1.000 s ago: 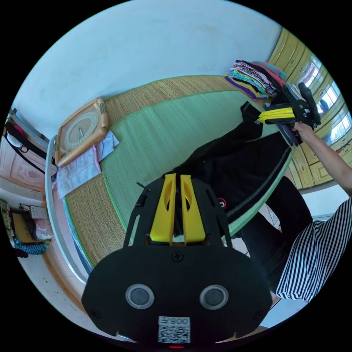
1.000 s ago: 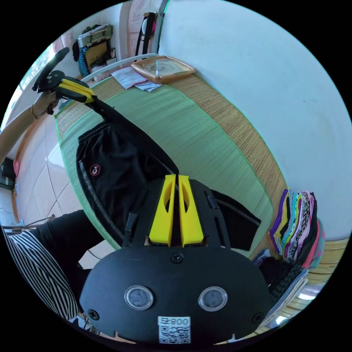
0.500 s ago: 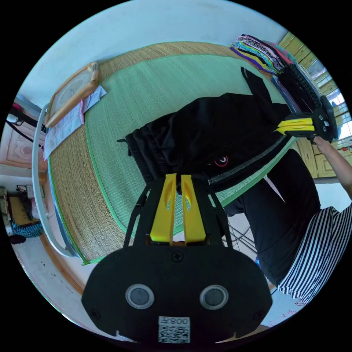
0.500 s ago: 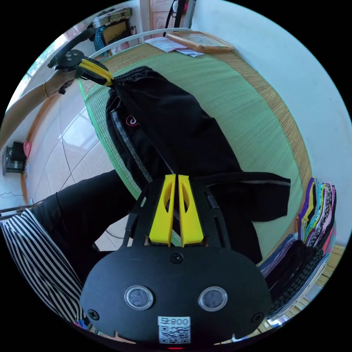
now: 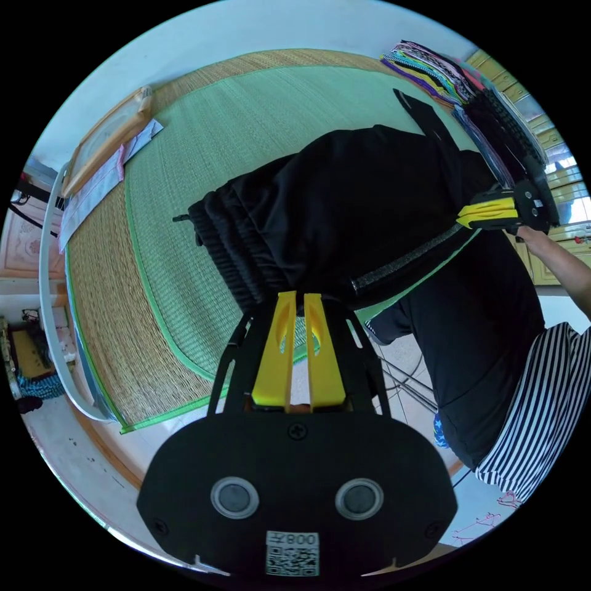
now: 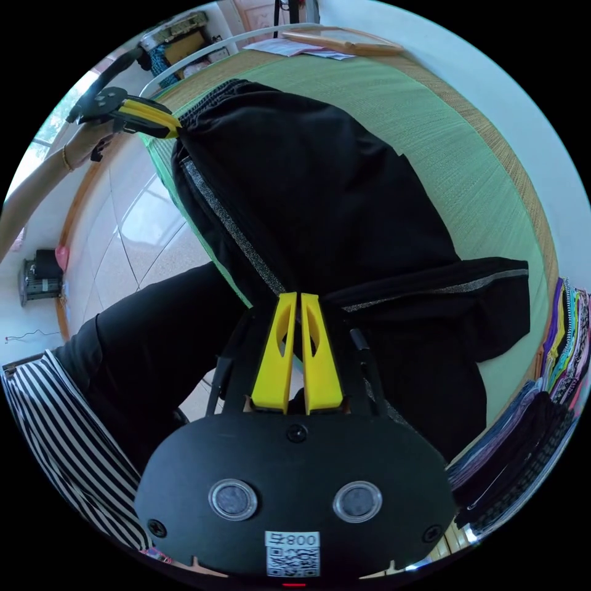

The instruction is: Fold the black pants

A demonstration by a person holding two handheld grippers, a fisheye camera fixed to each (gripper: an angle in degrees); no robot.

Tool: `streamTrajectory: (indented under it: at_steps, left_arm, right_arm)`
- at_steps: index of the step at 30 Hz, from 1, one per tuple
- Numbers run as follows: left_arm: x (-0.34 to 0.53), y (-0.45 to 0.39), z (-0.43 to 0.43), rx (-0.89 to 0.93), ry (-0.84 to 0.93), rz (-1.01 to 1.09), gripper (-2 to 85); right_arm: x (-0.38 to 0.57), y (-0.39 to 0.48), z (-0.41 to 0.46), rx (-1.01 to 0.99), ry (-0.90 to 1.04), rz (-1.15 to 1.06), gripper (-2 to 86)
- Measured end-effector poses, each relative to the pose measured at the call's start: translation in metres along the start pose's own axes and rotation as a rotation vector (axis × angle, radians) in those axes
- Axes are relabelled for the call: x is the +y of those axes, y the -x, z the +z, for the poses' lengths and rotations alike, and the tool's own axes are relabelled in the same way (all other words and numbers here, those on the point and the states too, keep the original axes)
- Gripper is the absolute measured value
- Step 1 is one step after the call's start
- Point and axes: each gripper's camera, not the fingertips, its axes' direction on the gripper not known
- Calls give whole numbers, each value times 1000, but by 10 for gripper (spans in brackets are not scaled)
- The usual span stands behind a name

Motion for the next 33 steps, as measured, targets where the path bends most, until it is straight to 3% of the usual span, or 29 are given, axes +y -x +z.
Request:
streamTrajectory:
  at_steps: [19,33]
  left_arm:
    - [62,18,46,72,-132,-206,18]
    - [79,24,97,169,-136,-248,15]
  right_arm:
    - [57,38,-26,-42,-208,11,8]
    - [62,57,44,-29,-118,-60,11]
